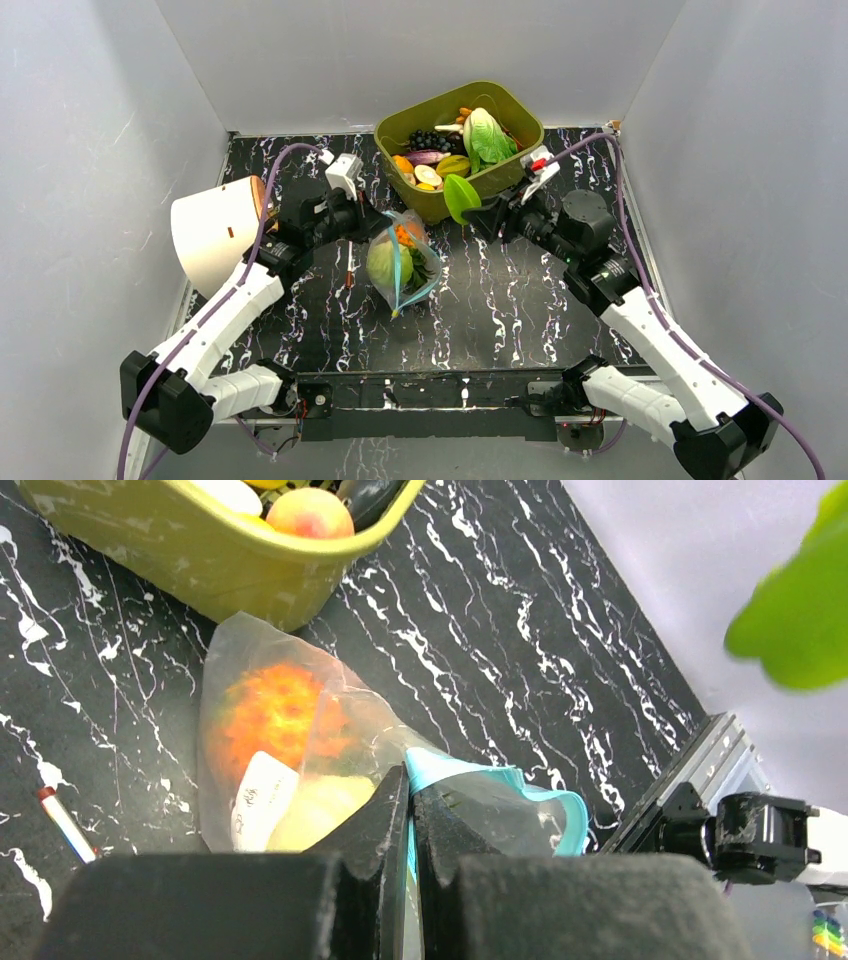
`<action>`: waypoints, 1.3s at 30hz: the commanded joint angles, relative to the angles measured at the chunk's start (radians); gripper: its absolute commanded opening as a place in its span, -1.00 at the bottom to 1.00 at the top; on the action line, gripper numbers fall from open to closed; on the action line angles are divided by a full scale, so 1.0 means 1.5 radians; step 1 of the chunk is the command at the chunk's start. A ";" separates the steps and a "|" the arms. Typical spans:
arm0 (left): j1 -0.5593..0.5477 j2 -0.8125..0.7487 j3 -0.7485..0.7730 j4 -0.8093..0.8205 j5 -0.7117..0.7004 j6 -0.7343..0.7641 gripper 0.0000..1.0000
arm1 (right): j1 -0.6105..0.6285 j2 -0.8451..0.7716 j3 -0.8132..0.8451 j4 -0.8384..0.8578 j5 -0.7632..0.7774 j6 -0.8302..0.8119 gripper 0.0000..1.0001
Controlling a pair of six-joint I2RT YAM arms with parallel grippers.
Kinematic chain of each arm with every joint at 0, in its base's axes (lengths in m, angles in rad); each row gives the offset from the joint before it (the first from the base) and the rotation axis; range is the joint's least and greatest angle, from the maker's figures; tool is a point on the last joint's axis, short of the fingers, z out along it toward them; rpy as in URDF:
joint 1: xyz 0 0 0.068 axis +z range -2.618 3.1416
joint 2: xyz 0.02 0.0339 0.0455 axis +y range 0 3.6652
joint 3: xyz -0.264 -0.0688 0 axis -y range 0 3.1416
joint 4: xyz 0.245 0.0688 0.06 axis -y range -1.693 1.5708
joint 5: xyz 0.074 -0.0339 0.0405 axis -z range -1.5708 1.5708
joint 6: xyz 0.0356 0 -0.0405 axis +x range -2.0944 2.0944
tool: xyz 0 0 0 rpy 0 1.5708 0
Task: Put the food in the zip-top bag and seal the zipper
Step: Place the fake fruit in the zipper food storage bag.
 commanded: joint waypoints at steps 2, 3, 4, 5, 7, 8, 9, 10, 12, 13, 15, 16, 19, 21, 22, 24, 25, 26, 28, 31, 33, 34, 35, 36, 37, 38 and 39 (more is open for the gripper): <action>0.003 0.021 0.065 -0.010 -0.029 -0.033 -1.00 | 0.017 -0.038 -0.038 0.021 -0.050 0.073 -0.41; 0.003 0.033 0.075 -0.019 -0.036 -0.037 -1.00 | 0.021 -0.039 -0.042 0.018 -0.052 0.083 -0.41; 0.003 0.042 0.085 -0.029 -0.041 -0.041 -1.00 | 0.026 -0.041 -0.045 0.018 -0.053 0.094 -0.40; 0.003 0.049 0.092 -0.037 -0.042 -0.045 -1.00 | 0.030 -0.044 -0.050 0.019 -0.052 0.110 -0.40; 0.003 0.058 0.100 -0.041 -0.041 -0.057 -1.00 | 0.039 -0.049 -0.060 0.028 -0.050 0.132 -0.40; 0.003 0.060 0.101 -0.040 -0.042 -0.064 -1.00 | 0.043 -0.050 -0.064 0.036 -0.050 0.142 -0.40; 0.003 0.062 0.101 -0.039 -0.042 -0.070 -1.00 | 0.050 -0.049 -0.069 0.041 -0.048 0.150 -0.40; 0.003 0.063 0.101 -0.037 -0.041 -0.075 -1.00 | 0.056 -0.045 -0.074 0.043 -0.048 0.160 -0.40; 0.003 0.063 0.100 -0.037 -0.038 -0.080 -1.00 | 0.070 -0.034 -0.081 0.046 -0.047 0.173 -0.39; 0.003 0.061 0.099 -0.037 -0.038 -0.081 -1.00 | 0.078 -0.026 -0.085 0.046 -0.046 0.179 -0.37; 0.003 0.061 0.099 -0.041 -0.034 -0.081 -1.00 | 0.101 -0.012 -0.089 0.047 -0.032 0.192 -0.37; 0.003 0.061 0.099 -0.042 -0.029 -0.081 -1.00 | 0.112 -0.005 -0.092 0.050 -0.022 0.198 -0.37; 0.003 0.060 0.102 -0.043 -0.008 -0.085 -1.00 | 0.156 0.018 -0.093 0.062 0.009 0.209 -0.38; 0.003 0.059 0.104 -0.042 0.007 -0.091 -1.00 | 0.186 0.042 -0.092 0.070 0.029 0.212 -0.38; 0.003 0.059 0.103 -0.040 0.015 -0.095 -1.00 | 0.202 0.055 -0.091 0.072 0.039 0.213 -0.38; 0.003 0.055 0.100 -0.034 0.030 -0.101 -1.00 | 0.229 0.080 -0.080 0.066 0.066 0.210 -0.38; 0.003 0.053 0.099 -0.031 0.037 -0.104 -1.00 | 0.240 0.090 -0.072 0.057 0.087 0.208 -0.38; 0.003 0.049 0.097 -0.031 0.044 -0.106 -1.00 | 0.247 0.099 -0.063 0.046 0.108 0.209 -0.38; 0.003 0.043 0.095 -0.031 0.059 -0.106 -1.00 | 0.254 0.109 -0.049 0.028 0.153 0.213 -0.38; 0.002 0.035 0.095 -0.041 0.072 -0.099 -1.00 | 0.257 0.113 -0.045 0.001 0.215 0.226 -0.38; 0.003 0.032 0.096 -0.048 0.079 -0.092 -1.00 | 0.258 0.108 -0.050 -0.009 0.239 0.234 -0.38; 0.003 0.031 0.097 -0.052 0.079 -0.089 -1.00 | 0.258 0.103 -0.053 -0.010 0.242 0.237 -0.38; 0.003 0.030 0.098 -0.056 0.081 -0.086 -1.00 | 0.259 0.100 -0.056 -0.010 0.243 0.242 -0.37; 0.003 0.030 0.099 -0.057 0.084 -0.085 -1.00 | 0.259 0.098 -0.059 -0.011 0.242 0.247 -0.37; 0.003 0.030 0.100 -0.057 0.088 -0.083 -1.00 | 0.259 0.096 -0.060 -0.013 0.240 0.251 -0.36; 0.003 0.030 0.100 -0.056 0.091 -0.082 -1.00 | 0.259 0.094 -0.060 -0.016 0.237 0.256 -0.36; 0.003 0.030 0.099 -0.055 0.095 -0.079 -1.00 | 0.259 0.093 -0.061 -0.019 0.237 0.263 -0.35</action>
